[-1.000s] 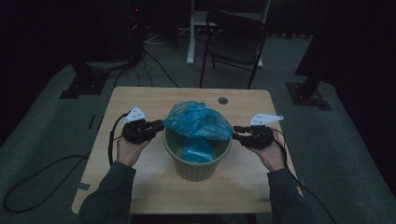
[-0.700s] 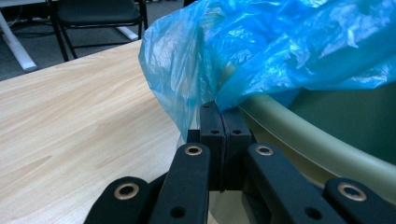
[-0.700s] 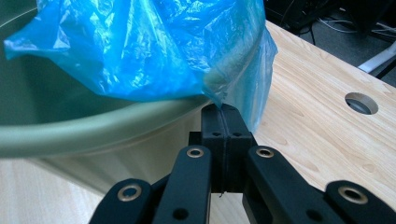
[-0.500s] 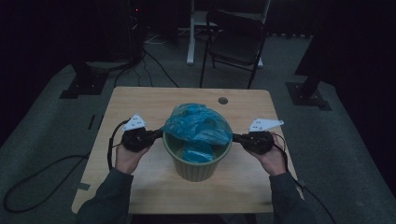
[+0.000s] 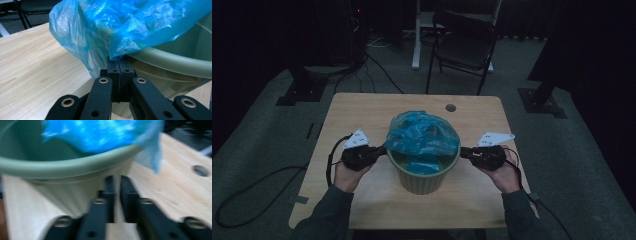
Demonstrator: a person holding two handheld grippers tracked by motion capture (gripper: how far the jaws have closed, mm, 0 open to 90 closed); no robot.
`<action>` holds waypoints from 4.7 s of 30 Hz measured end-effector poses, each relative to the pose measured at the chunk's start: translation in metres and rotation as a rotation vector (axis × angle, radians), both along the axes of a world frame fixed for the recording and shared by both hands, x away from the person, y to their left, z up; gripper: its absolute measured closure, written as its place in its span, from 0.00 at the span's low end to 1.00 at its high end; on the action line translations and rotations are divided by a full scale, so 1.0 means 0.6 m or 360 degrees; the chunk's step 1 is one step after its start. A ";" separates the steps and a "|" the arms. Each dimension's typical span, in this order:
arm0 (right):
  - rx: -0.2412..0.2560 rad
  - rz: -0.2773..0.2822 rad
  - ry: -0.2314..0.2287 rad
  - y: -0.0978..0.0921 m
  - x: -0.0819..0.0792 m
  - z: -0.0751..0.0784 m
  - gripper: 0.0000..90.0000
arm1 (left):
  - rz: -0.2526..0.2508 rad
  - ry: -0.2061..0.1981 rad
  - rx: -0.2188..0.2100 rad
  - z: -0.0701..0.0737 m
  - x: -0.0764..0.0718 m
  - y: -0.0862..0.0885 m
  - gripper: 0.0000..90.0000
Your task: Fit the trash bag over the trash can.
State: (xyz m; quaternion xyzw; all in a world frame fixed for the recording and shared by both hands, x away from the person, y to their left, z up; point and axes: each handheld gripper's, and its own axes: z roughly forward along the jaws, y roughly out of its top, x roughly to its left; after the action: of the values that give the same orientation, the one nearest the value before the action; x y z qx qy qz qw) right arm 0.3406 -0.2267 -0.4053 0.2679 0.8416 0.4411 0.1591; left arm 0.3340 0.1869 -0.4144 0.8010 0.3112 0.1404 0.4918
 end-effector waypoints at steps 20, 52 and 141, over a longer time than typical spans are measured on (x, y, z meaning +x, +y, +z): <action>-0.0103 -0.0004 -0.0191 0.022 0.052 0.004 0.99 | 0.0053 0.0017 0.0000 0.001 0.040 -0.008 0.98; 0.0003 0.0232 0.0058 0.001 -0.011 -0.008 1.00 | -0.0008 0.0025 0.0019 -0.015 -0.013 -0.011 1.00; 0.0024 0.0432 0.0092 0.029 -0.040 -0.015 1.00 | -0.0056 -0.0114 0.0075 -0.020 -0.070 -0.038 1.00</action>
State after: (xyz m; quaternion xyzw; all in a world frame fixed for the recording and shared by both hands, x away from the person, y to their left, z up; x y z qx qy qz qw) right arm 0.3168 -0.2090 -0.4141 0.1654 0.8710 0.4570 0.0717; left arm 0.2921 0.1640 -0.4262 0.8122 0.2759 0.1678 0.4859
